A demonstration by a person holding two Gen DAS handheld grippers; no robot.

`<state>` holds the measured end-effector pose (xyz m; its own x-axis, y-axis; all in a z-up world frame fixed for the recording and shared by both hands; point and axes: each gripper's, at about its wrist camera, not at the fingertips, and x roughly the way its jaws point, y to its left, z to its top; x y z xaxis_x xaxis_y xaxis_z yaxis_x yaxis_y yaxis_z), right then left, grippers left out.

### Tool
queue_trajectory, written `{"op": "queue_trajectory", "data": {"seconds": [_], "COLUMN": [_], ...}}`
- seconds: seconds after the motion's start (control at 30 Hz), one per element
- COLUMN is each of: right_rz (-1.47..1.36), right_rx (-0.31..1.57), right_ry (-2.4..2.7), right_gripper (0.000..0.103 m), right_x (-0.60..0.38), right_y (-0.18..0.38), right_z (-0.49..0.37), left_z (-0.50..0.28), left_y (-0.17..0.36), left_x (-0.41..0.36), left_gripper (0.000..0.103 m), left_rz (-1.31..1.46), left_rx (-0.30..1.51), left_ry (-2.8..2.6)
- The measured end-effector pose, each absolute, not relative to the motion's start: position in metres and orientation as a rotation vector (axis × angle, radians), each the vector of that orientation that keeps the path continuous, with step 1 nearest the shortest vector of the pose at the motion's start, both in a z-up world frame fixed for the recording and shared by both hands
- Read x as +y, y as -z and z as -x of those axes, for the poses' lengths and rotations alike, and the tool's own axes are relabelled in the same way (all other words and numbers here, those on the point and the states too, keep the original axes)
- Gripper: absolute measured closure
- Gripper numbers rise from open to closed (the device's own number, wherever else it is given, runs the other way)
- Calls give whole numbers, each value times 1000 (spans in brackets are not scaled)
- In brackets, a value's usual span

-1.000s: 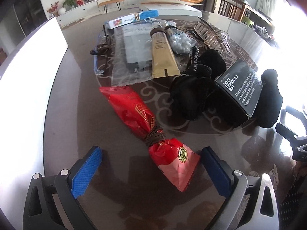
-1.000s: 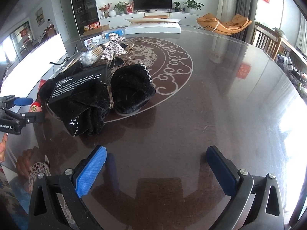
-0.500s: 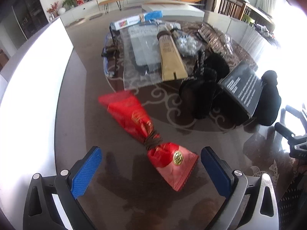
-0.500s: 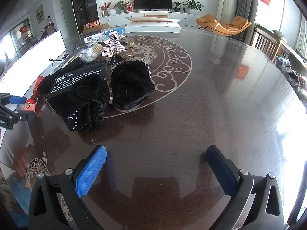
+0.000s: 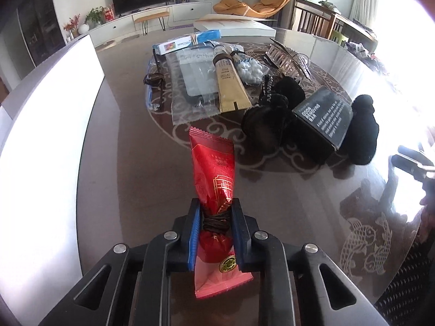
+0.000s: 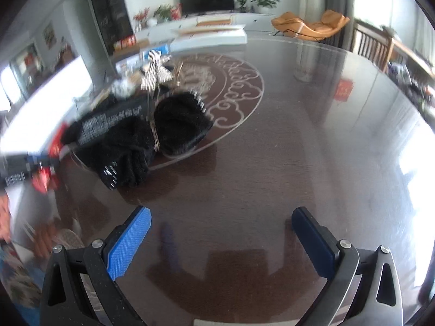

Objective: Organize objects
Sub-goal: 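Grasp the black velvet pouch with the right tool while the left tool holds the red packet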

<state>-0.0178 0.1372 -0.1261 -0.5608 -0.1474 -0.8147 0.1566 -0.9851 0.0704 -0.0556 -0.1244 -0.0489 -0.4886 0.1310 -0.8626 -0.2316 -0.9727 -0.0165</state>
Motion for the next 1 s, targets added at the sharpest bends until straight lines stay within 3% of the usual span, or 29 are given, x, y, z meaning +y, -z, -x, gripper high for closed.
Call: {"op": "queue_trajectory", "data": {"seconds": [0.13,0.23,0.4,0.47,0.5,0.53,0.57,0.7,0.87,1.0], "right_rz": [-1384,-1436,-1492,-1546,-1582,-1607,-1610,-1600,-1687,-1701], "right_rx": [-285,-416,-583,-532,-463,-423,-445,-516,-313,-273], "right_ry": [2646,2572,2405,2360,2359,2365,2360,2343,2366,2425], "right_gripper": [2,13,20,29,45,71,74,75,72,32], "right_x": [155,147,100,75,66,61,63,79,70,47], "right_y": [117,121,142,162,174,187,195,230,278,325], "right_z": [24,35,80,100,105,104,101,66,27,17], "left_z": [35,31,29,26,24,21,17,7,5,4], "left_y": [50,50,50,49,48,47,45,40,44,50], "left_x": [-133,-136,-141,-145,-147,-149,-151,-153,-143,-138], "left_gripper": [82,83,83,83,83,83,83,84,84,84], "left_rz": [1417,1394,1366,1364,1358,1352,1345,1321,1311,1315], "left_rx": [84,38,-5,-47,-66,-81,-89,-108,-77,-78], "left_ry": [-2545,-2549,-2551,-2544,-2542,-2540,-2539,-2523,-2506,-2500]}}
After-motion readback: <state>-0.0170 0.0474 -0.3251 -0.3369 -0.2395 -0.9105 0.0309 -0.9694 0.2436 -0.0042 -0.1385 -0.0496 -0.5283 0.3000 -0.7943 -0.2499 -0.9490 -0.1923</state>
